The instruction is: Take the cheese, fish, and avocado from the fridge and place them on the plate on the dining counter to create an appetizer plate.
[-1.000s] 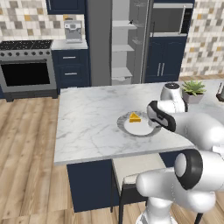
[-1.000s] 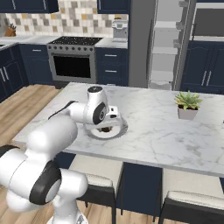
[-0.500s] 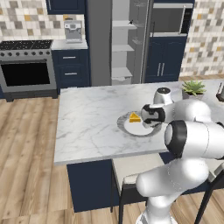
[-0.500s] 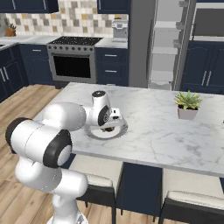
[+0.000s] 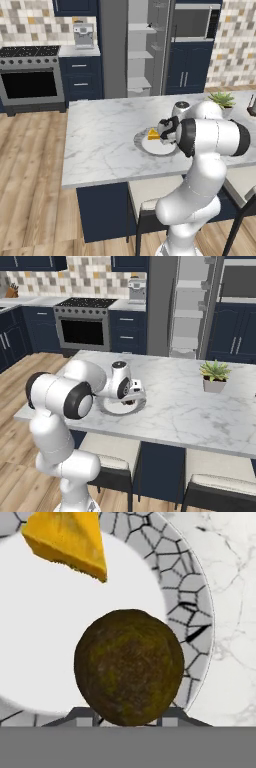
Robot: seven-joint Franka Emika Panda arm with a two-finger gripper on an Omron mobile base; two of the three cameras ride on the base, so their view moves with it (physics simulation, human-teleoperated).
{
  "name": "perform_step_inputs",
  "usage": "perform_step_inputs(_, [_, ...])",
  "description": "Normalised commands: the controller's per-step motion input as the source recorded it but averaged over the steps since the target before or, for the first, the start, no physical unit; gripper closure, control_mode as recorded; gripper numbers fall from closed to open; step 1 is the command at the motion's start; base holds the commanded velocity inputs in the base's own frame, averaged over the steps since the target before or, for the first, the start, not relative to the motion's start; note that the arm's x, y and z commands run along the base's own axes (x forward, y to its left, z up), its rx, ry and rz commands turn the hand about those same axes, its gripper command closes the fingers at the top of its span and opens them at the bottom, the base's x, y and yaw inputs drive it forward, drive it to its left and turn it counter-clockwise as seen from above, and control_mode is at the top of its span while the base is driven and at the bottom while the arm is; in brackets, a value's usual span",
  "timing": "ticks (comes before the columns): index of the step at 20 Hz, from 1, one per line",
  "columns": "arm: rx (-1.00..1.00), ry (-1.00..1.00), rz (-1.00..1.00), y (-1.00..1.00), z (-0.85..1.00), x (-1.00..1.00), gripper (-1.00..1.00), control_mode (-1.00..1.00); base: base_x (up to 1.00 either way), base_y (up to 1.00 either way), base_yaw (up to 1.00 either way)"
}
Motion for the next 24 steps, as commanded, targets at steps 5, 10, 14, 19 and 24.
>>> perform_step_inputs(5, [0.00,0.00,0.00,-0.04,-0.34,0.46,1.00,-1.00,0.00,0.00,0.00])
perform_step_inputs(10, [0.00,0.00,0.00,0.00,-0.44,0.17,1.00,-1.00,0.00,0.00,0.00])
perform_step_inputs(14, [0.00,0.00,0.00,0.02,-0.28,-0.01,-1.00,-1.00,0.00,0.00,0.00])
perform_step_inputs(19, [0.00,-0.09,0.00,0.02,0.16,-0.73,-1.00,-1.00,0.00,0.00,0.00])
perform_step_inputs(24, [0.00,-0.24,-0.01,0.00,0.84,-0.83,-1.00,-1.00,0.00,0.00,0.00])
